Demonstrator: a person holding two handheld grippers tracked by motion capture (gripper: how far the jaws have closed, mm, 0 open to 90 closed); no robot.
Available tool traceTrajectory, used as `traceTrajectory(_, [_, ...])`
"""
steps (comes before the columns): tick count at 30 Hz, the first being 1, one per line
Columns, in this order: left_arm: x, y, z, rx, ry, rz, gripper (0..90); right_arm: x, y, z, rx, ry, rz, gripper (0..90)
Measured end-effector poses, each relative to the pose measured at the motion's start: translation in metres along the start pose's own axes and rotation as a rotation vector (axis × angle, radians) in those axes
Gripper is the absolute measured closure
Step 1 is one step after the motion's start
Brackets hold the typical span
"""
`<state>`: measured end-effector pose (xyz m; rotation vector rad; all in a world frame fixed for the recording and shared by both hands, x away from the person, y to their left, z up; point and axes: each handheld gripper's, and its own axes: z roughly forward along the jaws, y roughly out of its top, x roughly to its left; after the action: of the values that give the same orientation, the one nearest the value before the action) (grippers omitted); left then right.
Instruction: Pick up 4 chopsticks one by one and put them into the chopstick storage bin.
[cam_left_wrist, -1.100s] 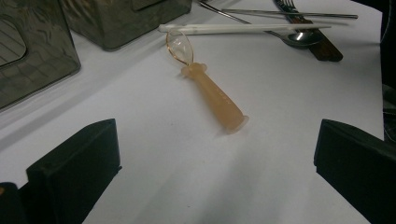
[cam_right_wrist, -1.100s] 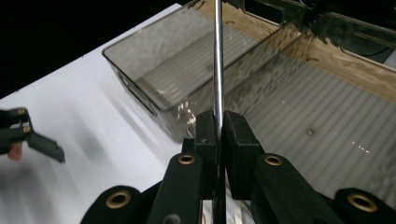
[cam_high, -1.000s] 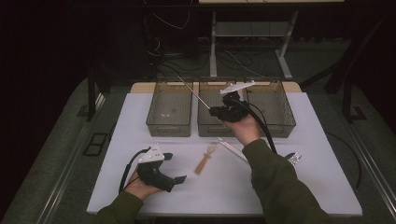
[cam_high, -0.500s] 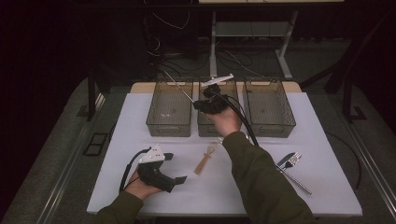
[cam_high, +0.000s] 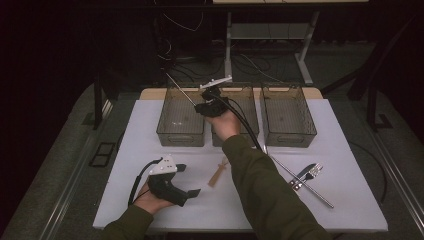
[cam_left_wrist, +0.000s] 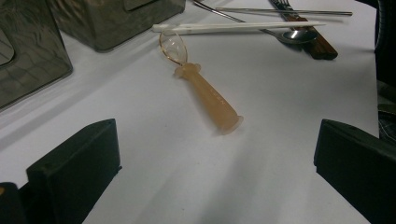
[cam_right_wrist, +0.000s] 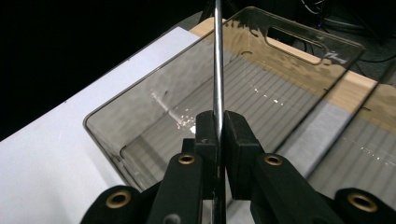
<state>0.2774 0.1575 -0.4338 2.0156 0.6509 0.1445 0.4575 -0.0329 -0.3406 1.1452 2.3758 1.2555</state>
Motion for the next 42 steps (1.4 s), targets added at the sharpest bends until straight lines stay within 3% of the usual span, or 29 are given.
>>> traceTrajectory(11, [0.000,0.001,0.000,0.005,-0.008,0.010,0.0,0.009,-0.003,0.039,0.056,0.003,0.012,84.5])
traceTrajectory(24, [-0.001,0.001,0.000,0.010,-0.014,0.012,0.0,0.015,-0.013,0.058,0.097,0.016,0.035,84.2])
traceTrajectory(27, [-0.001,0.001,0.000,0.011,-0.014,0.013,0.0,0.015,-0.014,0.059,0.099,0.001,0.027,82.4])
traceTrajectory(28, [-0.001,0.001,0.000,0.010,-0.014,0.013,0.0,0.015,-0.014,0.058,0.093,0.005,0.036,69.2])
traceTrajectory(32, [-0.001,0.001,0.000,0.010,-0.013,0.019,0.0,0.015,-0.011,0.052,0.087,0.005,0.024,60.9])
traceTrajectory(42, [-0.001,0.000,-0.001,0.013,-0.009,0.015,0.0,0.012,-0.008,0.027,0.067,0.025,-0.007,49.9])
